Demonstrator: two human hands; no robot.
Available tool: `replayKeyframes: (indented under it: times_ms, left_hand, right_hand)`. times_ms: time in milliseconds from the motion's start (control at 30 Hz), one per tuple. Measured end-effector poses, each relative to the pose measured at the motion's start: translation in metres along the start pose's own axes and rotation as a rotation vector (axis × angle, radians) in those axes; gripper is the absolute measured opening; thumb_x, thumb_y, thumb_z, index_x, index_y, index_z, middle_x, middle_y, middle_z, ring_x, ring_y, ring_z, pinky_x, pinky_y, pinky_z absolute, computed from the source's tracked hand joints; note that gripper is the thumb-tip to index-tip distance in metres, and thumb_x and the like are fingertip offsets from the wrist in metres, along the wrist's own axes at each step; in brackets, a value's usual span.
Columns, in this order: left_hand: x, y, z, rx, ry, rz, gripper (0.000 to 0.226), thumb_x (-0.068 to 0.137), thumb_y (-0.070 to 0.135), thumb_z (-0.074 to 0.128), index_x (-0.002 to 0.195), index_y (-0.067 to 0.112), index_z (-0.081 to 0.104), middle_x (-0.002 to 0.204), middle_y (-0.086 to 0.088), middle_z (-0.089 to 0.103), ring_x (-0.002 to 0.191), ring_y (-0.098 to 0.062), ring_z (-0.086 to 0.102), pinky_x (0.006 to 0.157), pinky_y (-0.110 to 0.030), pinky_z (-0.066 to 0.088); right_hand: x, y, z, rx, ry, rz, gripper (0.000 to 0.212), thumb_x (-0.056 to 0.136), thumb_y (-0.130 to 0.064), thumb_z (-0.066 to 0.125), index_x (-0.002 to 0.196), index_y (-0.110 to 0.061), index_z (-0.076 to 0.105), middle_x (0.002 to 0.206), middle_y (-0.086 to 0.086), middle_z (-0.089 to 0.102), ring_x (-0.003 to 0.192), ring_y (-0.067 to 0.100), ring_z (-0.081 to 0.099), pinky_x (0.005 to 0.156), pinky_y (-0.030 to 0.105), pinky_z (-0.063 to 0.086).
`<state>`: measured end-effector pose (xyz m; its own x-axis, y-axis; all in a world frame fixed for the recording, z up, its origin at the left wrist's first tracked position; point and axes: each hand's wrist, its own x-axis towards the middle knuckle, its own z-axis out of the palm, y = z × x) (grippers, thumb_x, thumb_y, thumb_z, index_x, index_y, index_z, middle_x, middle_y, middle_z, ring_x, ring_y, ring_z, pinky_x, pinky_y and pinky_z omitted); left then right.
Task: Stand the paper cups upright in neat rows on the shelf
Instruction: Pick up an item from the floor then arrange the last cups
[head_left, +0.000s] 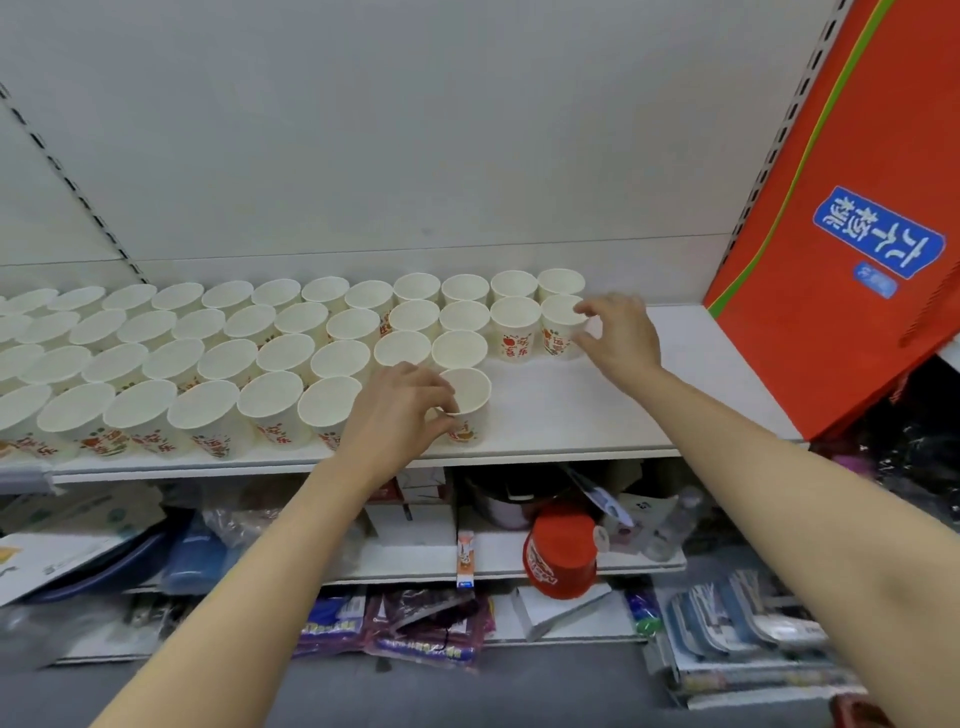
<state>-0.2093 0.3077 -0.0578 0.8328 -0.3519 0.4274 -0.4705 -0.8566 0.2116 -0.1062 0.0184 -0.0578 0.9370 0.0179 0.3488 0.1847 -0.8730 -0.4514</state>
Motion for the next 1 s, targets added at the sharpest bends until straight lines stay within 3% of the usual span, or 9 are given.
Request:
replayKeyframes:
  times_ms: [100,300,467,567,667,733,1000]
  left_hand:
    - [0.0,-0.003,-0.001,0.042,-0.014,-0.002,0.013,0.074,0.037,0.082,0.077,0.026,0.075,0.095,0.012,0.071,0.09,-0.021,0.061,0.075,-0.032,0.042]
    - [0.001,-0.001,-0.003,-0.002,-0.024,-0.024,0.022,0.074,0.043,0.081,0.089,0.029,0.074,0.1,0.015,0.07,0.096,-0.018,0.06,0.079,-0.035,0.046]
    - [0.004,0.004,-0.013,-0.194,0.004,-0.126,0.036,0.066,0.051,0.082,0.095,0.031,0.075,0.105,0.018,0.069,0.103,-0.01,0.057,0.086,-0.028,0.046]
    - [0.012,-0.002,-0.019,-0.245,0.013,-0.184,0.025,0.076,0.044,0.078,0.098,0.033,0.074,0.109,0.018,0.068,0.108,-0.008,0.057,0.093,-0.033,0.045]
    - [0.026,-0.006,-0.019,-0.22,0.008,-0.243,0.019,0.081,0.04,0.076,0.098,0.034,0.073,0.11,0.017,0.067,0.108,-0.009,0.057,0.091,-0.039,0.047]
    - [0.039,-0.002,-0.018,-0.208,-0.04,-0.238,0.018,0.082,0.041,0.073,0.1,0.035,0.072,0.11,0.016,0.067,0.107,-0.01,0.056,0.089,-0.04,0.048]
    - [0.093,0.012,-0.011,-0.197,-0.177,-0.193,0.019,0.087,0.035,0.069,0.103,0.027,0.074,0.107,0.01,0.07,0.098,-0.006,0.061,0.084,-0.032,0.049]
  right_hand:
    - [0.016,0.008,0.004,-0.108,-0.079,-0.081,0.028,0.085,-0.025,0.065,0.112,-0.021,0.065,0.113,0.001,0.06,0.112,0.024,0.042,0.079,0.034,0.041]
    - [0.02,0.013,0.006,-0.069,-0.066,-0.132,0.01,0.083,-0.02,0.065,0.091,-0.018,0.07,0.089,-0.001,0.065,0.096,0.023,0.042,0.065,0.03,0.034]
    - [-0.005,0.017,-0.005,-0.033,-0.05,-0.197,0.006,0.083,-0.023,0.068,0.087,-0.019,0.07,0.086,-0.005,0.067,0.095,0.021,0.044,0.065,0.032,0.04]
    - [-0.025,0.012,-0.011,-0.044,-0.037,-0.242,0.007,0.084,-0.024,0.07,0.089,-0.019,0.071,0.088,-0.005,0.067,0.096,0.021,0.045,0.066,0.032,0.039]
    - [-0.038,-0.005,-0.008,-0.014,-0.068,-0.292,0.009,0.083,-0.024,0.07,0.09,-0.02,0.071,0.09,-0.006,0.068,0.097,0.021,0.046,0.068,0.035,0.044]
    - [-0.04,-0.018,-0.002,-0.027,-0.099,-0.346,0.01,0.084,-0.025,0.07,0.092,-0.02,0.072,0.092,-0.007,0.068,0.098,0.02,0.046,0.068,0.031,0.04]
    - [-0.036,-0.043,0.005,-0.113,-0.161,-0.421,0.012,0.086,-0.025,0.066,0.096,-0.02,0.072,0.095,-0.007,0.068,0.098,0.021,0.047,0.067,0.028,0.031]
